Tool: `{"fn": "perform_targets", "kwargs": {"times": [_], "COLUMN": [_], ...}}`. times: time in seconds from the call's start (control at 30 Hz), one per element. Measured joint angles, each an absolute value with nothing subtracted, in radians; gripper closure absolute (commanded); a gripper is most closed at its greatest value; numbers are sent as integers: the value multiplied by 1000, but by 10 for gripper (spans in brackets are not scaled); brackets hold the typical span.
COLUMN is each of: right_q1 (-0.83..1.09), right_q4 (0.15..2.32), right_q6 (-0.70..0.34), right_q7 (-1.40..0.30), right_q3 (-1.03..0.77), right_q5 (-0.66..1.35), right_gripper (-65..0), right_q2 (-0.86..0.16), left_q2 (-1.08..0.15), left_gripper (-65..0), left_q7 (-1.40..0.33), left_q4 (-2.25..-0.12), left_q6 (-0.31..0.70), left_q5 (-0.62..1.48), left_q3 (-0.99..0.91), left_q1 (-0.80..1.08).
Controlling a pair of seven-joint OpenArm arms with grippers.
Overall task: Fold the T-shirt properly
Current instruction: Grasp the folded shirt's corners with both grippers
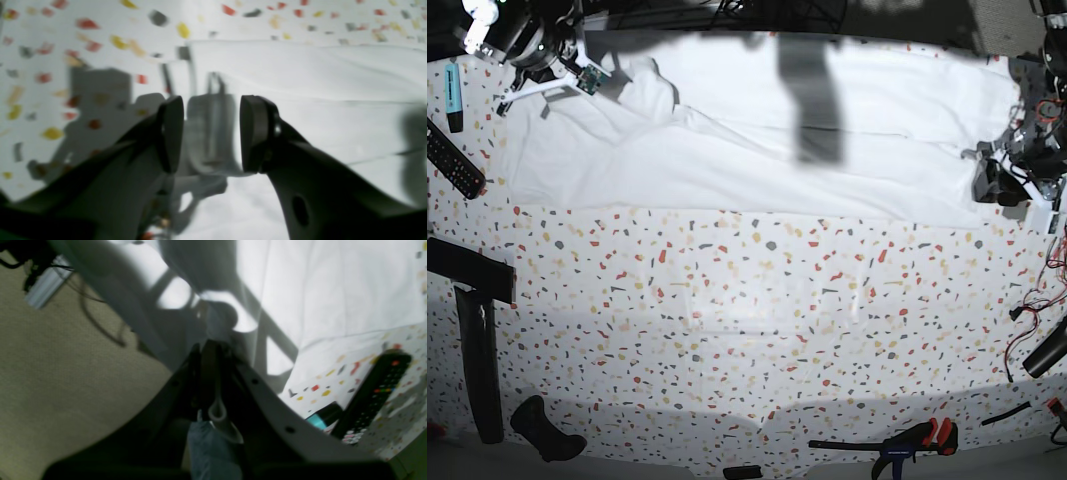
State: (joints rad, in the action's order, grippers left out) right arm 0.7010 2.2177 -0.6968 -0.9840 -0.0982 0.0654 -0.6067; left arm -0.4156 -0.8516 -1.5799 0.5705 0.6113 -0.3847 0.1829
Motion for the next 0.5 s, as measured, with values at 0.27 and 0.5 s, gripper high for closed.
{"fn": "perform_targets", "kwargs": {"times": [0.27, 0.5], "right_q1": [704, 704], "right_q4": [2218, 2218], "right_q6": [-693, -678], "right_q7": [-969, -969], "right_q3": [-98, -98], "right_q5": [65, 66], "right_gripper": [0, 0], "right_q2": [-607, -607], "left_q2": [-415, -410], "left_gripper": [-267, -267], "left_q7": [-892, -852], "left_q4": [-1580, -1580], "left_q6": [624, 669], "left_q5": [621, 552], "left_q3": [-385, -334], "left_q1": [171, 138]}}
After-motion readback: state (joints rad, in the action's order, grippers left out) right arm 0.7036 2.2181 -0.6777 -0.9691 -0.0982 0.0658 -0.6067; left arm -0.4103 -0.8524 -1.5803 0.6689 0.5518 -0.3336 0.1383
